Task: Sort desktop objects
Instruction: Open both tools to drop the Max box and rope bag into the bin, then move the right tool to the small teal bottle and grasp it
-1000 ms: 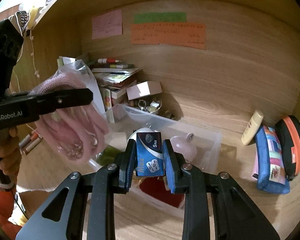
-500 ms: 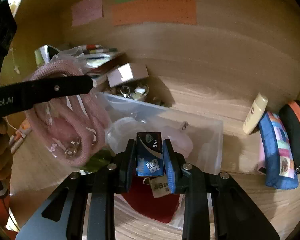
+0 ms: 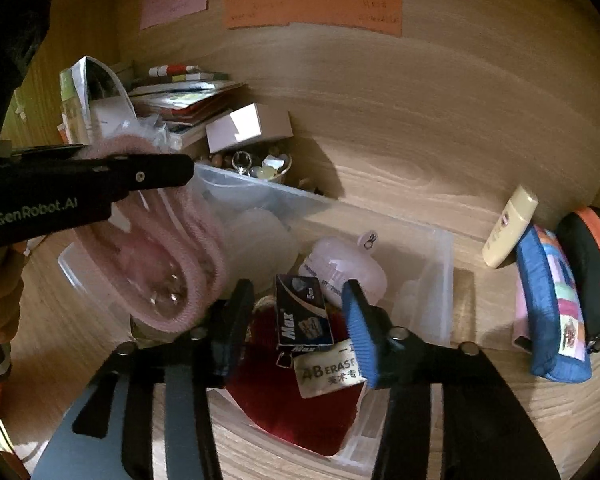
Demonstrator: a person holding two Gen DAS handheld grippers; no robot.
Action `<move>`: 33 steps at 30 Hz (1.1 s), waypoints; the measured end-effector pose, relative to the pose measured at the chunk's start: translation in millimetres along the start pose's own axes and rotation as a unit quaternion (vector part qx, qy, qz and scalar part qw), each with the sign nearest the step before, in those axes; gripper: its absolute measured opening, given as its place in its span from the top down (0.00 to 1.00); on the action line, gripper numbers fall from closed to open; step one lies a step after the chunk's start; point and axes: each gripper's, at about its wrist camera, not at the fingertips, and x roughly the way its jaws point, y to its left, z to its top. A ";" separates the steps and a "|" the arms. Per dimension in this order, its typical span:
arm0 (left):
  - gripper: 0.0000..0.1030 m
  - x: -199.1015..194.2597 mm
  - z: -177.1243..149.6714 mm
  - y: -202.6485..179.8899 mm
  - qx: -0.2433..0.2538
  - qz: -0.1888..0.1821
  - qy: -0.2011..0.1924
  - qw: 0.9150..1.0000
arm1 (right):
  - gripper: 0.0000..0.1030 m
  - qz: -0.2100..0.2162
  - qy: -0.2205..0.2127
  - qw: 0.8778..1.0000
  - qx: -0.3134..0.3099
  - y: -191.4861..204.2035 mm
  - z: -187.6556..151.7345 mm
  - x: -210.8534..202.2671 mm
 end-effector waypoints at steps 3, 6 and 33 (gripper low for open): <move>0.48 -8.7 -0.7 -0.7 0.008 0.014 -0.014 1.000 | 0.44 -0.007 -0.012 1.000 -0.005 2.4 0.5 -4.1; 0.41 -21.4 -2.6 -1.6 0.019 0.027 -0.036 0.999 | 0.43 -0.006 -0.015 1.000 -0.005 3.0 2.2 -6.4; 0.08 -98.7 -78.8 53.1 -0.004 0.047 -0.065 0.997 | 0.20 0.034 -0.013 0.997 -0.073 102.6 -36.0 -62.2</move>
